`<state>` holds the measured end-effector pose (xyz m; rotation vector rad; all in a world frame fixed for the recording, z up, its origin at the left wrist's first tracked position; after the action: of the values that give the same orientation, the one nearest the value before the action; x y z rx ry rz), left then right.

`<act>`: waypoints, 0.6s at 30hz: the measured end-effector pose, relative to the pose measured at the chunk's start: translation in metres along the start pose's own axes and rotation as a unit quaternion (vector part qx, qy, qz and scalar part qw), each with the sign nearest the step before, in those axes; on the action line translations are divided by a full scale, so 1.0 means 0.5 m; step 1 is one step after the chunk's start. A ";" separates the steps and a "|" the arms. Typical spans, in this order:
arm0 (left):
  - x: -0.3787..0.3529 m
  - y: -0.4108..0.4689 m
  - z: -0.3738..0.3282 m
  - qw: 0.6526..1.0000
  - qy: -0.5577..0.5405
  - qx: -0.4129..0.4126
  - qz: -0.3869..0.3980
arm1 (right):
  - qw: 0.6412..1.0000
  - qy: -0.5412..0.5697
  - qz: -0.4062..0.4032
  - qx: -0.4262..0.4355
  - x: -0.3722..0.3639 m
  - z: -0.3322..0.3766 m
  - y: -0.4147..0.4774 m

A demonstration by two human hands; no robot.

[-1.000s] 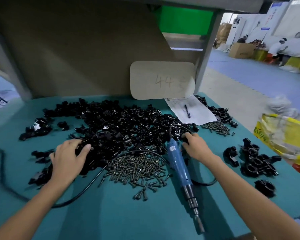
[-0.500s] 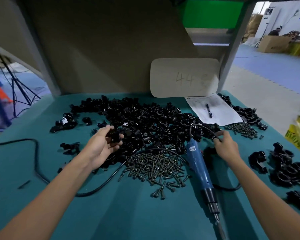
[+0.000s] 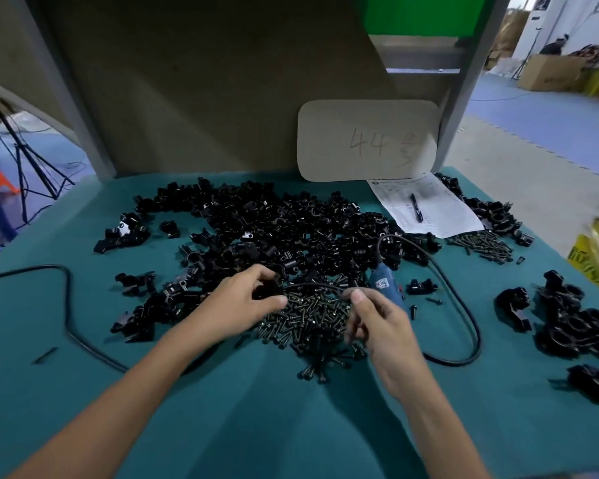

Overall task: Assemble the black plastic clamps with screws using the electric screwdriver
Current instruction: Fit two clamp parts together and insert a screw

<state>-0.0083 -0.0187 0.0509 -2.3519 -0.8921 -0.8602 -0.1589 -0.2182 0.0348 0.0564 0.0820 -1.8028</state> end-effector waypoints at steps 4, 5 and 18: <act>-0.007 -0.017 -0.018 0.995 -0.080 -0.027 -0.057 | 0.995 0.091 -0.020 -0.016 -0.028 -0.039 -0.016; -0.010 -0.020 -0.018 0.992 -0.111 -0.030 -0.053 | 0.994 0.102 -0.024 -0.020 -0.031 -0.045 -0.017; -0.065 -0.029 -0.040 0.869 -0.488 0.044 0.060 | 0.954 0.298 0.001 -0.003 -0.053 -0.056 -0.009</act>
<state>-0.0453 -0.0345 0.0449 -2.6803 -1.0684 0.5153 -0.1576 -0.1892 0.0094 0.5975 0.5160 -1.7291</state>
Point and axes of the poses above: each hand's wrist, its own y-axis towards the middle knuckle, its own x-axis out of the back of the hand, z = x × y, the point moved 3 cm from there along y, towards the middle knuckle, and after that the axes turned 10 degrees about z, right-handed, at the moved point
